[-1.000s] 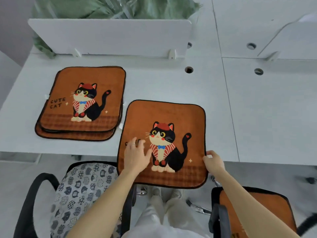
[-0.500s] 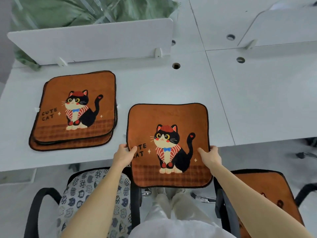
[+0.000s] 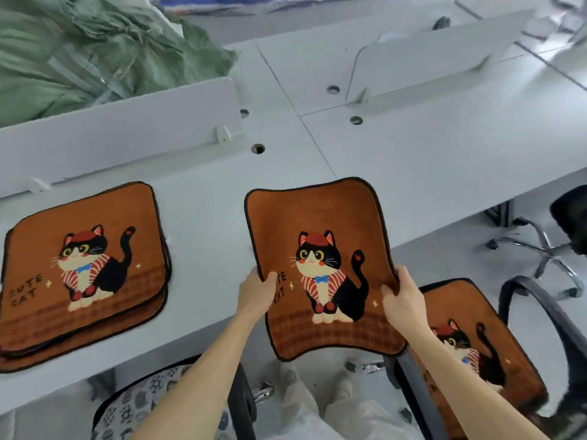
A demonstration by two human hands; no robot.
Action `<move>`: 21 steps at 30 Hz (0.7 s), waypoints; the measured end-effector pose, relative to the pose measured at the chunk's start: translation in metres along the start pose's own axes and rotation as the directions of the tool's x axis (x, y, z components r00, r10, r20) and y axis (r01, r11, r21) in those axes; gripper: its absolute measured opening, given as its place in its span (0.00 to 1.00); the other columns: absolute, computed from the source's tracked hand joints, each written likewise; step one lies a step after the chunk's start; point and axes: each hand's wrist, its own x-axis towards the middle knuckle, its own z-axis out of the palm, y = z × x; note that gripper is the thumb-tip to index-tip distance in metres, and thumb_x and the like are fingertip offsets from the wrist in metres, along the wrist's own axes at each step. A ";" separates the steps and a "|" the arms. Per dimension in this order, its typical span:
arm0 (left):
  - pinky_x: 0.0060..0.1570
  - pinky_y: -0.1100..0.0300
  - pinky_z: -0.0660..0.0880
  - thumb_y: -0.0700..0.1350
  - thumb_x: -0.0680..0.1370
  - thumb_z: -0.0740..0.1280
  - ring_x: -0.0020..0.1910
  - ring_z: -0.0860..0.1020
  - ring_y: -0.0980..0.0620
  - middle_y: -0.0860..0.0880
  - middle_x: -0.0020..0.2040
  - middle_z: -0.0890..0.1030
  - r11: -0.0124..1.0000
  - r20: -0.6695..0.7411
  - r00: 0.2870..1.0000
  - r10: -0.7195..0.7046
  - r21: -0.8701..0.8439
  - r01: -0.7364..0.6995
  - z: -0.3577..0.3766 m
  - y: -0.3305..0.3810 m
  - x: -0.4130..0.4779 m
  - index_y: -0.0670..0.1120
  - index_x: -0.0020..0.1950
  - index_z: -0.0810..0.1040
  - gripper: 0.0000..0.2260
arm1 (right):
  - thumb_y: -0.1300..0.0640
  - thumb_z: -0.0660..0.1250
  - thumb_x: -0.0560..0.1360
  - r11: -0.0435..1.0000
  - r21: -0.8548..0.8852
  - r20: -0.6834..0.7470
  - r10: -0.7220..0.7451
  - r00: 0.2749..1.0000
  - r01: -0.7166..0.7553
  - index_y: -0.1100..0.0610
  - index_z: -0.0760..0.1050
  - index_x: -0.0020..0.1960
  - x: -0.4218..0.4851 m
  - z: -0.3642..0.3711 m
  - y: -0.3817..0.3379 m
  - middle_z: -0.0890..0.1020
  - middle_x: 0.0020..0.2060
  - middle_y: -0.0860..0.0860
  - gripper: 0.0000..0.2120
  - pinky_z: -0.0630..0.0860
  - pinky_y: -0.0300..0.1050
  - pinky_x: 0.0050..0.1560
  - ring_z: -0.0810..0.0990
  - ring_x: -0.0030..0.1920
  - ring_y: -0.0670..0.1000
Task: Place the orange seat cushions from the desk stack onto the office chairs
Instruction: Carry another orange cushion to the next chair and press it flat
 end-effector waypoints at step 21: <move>0.52 0.55 0.71 0.47 0.86 0.53 0.51 0.75 0.51 0.52 0.56 0.75 0.743 0.127 0.745 0.654 0.077 -0.665 0.393 0.212 -0.267 0.48 0.68 0.68 0.12 | 0.56 0.62 0.82 0.849 0.524 -0.575 0.292 0.764 0.069 0.48 0.71 0.62 -0.205 -0.427 0.277 0.81 0.52 0.45 0.09 0.80 0.51 0.48 0.82 0.49 0.51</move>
